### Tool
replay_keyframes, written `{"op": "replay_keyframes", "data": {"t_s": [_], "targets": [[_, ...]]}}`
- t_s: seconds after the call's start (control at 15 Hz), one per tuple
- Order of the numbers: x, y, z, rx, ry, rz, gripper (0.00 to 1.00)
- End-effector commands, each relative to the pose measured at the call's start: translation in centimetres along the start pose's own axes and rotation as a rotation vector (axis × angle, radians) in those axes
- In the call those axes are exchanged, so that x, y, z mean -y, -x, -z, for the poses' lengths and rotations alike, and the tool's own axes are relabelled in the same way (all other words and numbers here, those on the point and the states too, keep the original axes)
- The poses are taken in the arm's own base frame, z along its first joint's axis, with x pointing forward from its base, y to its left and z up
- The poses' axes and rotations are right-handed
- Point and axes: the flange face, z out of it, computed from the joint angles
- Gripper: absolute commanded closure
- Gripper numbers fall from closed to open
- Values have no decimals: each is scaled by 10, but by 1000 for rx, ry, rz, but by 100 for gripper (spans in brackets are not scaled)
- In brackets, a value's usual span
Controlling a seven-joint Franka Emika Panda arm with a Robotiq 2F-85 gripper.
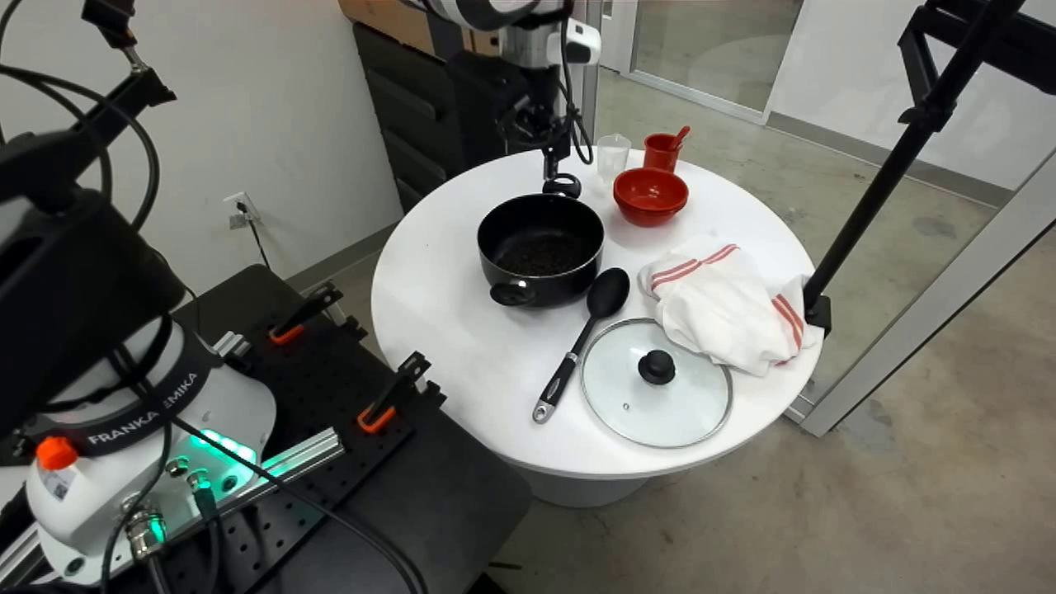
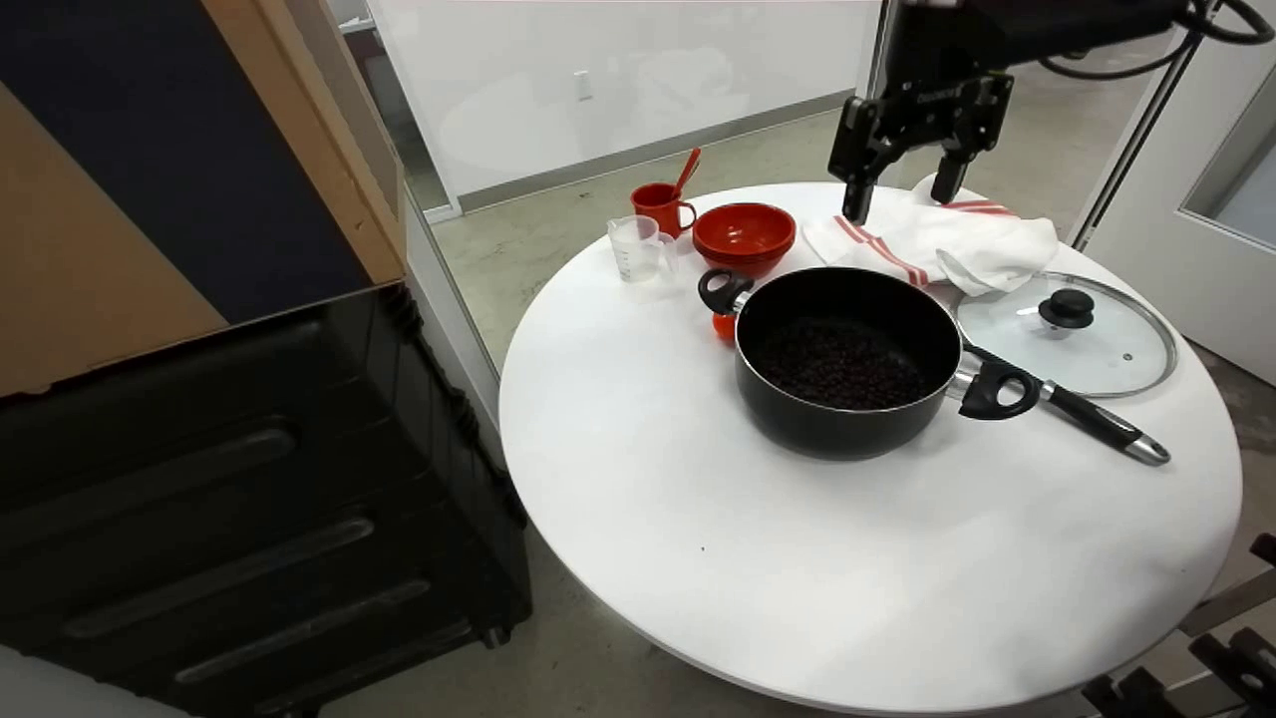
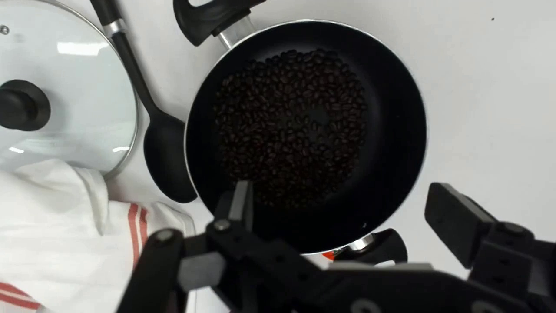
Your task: Move the black pot to the right
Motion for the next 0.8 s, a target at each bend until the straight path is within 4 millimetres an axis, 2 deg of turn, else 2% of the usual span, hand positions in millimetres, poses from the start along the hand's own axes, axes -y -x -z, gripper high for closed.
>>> {"op": "replay_keyframes", "data": {"t_s": [0.0,0.73], "targets": [[5,1,8,0,0,9,0],[3,7,7,9,4,16,0]]}}
